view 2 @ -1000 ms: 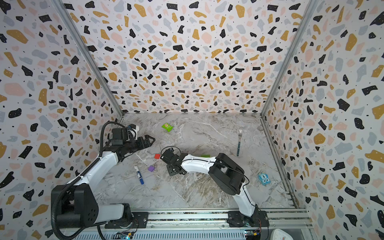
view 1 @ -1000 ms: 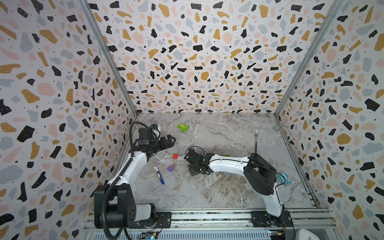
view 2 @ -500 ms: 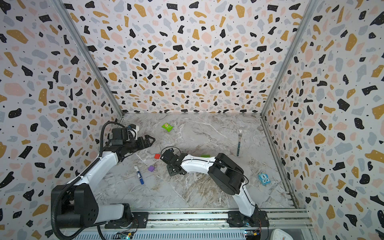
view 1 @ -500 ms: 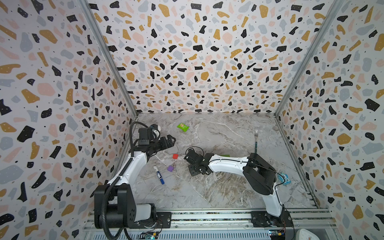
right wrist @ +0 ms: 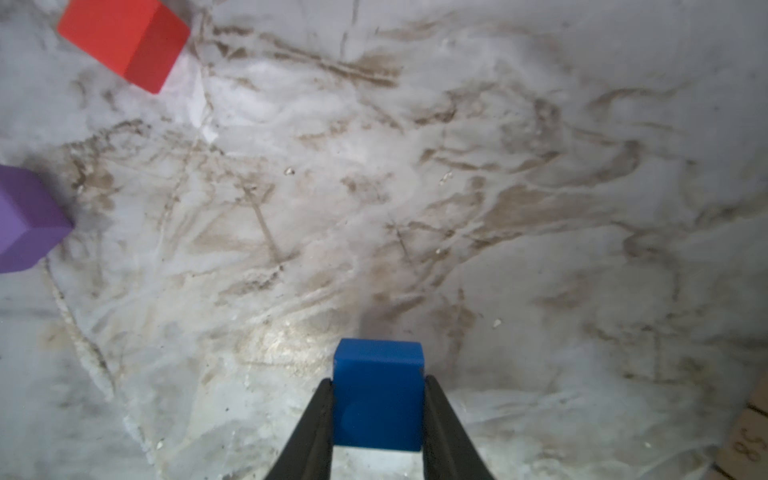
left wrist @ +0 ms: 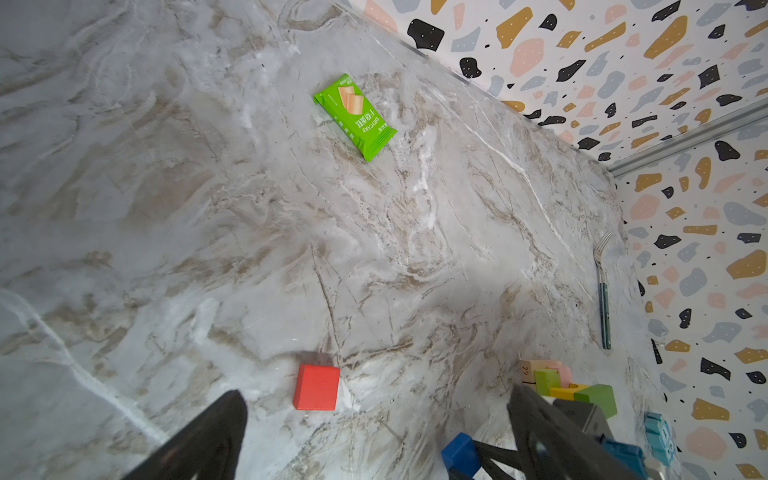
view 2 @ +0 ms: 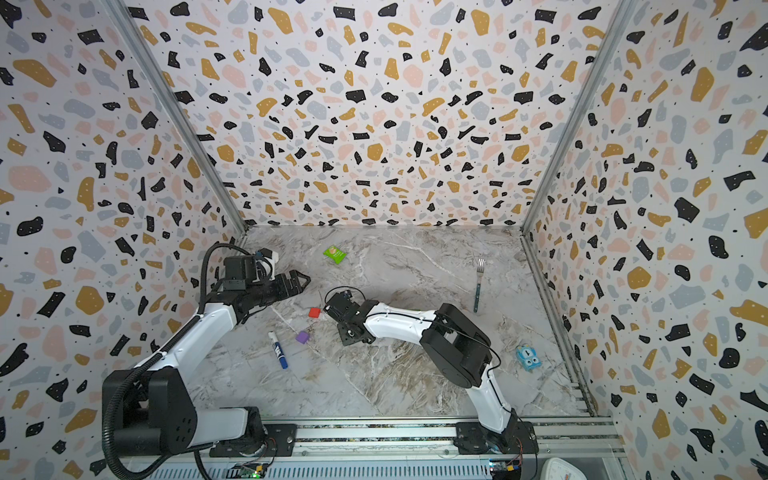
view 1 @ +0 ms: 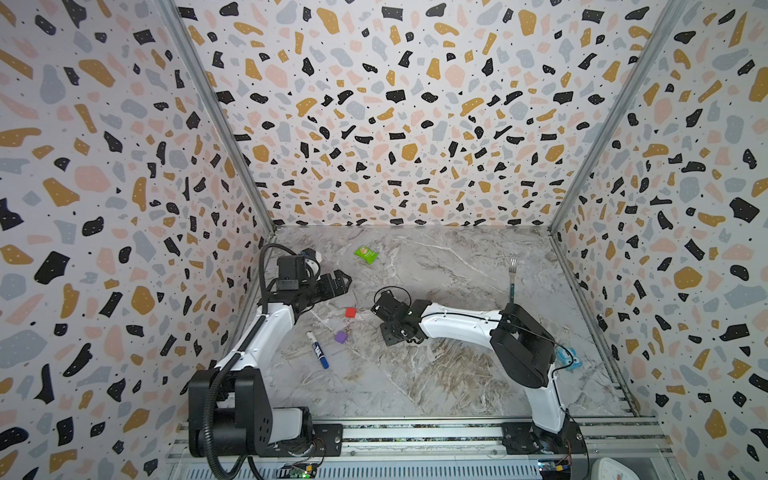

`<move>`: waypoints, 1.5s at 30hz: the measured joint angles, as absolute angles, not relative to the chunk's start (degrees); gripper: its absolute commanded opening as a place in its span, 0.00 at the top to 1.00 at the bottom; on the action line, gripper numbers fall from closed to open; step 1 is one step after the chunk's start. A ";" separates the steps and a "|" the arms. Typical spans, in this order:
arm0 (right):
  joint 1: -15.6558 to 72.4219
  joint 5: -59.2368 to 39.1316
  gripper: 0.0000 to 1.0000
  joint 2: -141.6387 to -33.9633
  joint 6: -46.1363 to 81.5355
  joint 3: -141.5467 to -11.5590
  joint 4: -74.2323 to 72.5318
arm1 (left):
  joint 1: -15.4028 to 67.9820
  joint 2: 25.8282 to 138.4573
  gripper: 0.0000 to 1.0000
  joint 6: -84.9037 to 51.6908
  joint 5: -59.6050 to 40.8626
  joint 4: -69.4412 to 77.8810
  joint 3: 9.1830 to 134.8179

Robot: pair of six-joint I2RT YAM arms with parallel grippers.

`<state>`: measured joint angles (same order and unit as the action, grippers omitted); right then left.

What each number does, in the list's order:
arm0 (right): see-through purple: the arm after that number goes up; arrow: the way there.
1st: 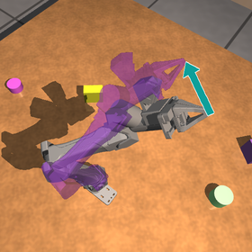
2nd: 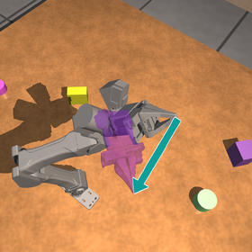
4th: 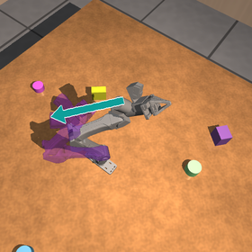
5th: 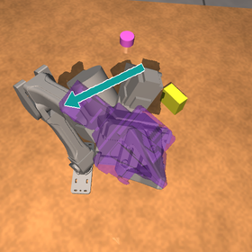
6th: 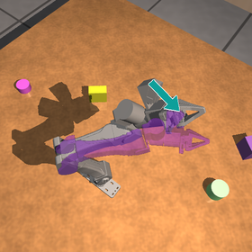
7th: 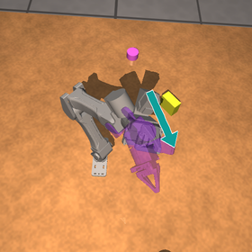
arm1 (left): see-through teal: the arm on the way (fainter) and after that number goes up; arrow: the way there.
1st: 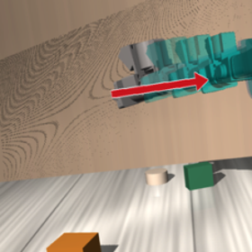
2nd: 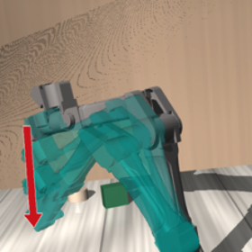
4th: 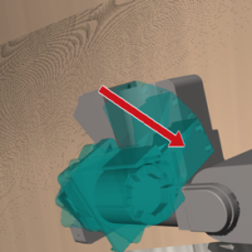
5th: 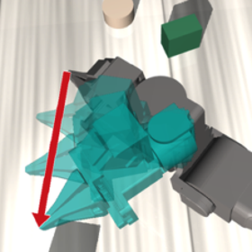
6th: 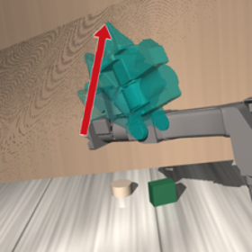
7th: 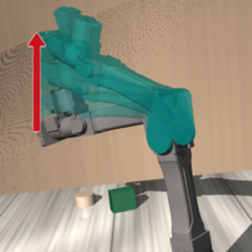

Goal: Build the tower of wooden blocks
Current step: 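Carry the blue cube with the right gripper above the lime-green block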

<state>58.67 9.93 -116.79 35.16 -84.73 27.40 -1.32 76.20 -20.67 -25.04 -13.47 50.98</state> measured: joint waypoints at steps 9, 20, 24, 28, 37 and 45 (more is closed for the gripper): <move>55.59 10.44 0.80 -110.13 35.48 -84.75 30.48 | -1.04 76.20 0.01 -20.67 -26.17 -13.13 50.87; 48.56 10.70 0.79 -100.64 35.48 -84.66 35.11 | 5.06 76.20 0.00 -20.62 -31.22 -11.07 50.57; 45.50 10.15 0.79 -97.67 35.40 -83.72 36.36 | 8.88 76.31 0.00 -20.64 -34.81 -10.07 50.57; 42.52 8.64 0.79 -95.13 35.22 -81.17 37.08 | 11.57 76.55 0.00 -20.88 -37.65 -8.97 50.57; 39.51 7.03 0.79 -92.01 34.83 -76.99 39.18 | 15.55 76.64 0.00 -21.67 -40.01 -7.84 50.57; 39.05 5.76 0.79 -91.88 34.48 -73.08 39.46 | 15.55 76.64 0.00 -21.67 -39.90 -7.86 50.57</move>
<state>39.05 5.76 -91.88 34.48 -73.08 39.46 15.55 76.64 -21.67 -39.90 -7.86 50.57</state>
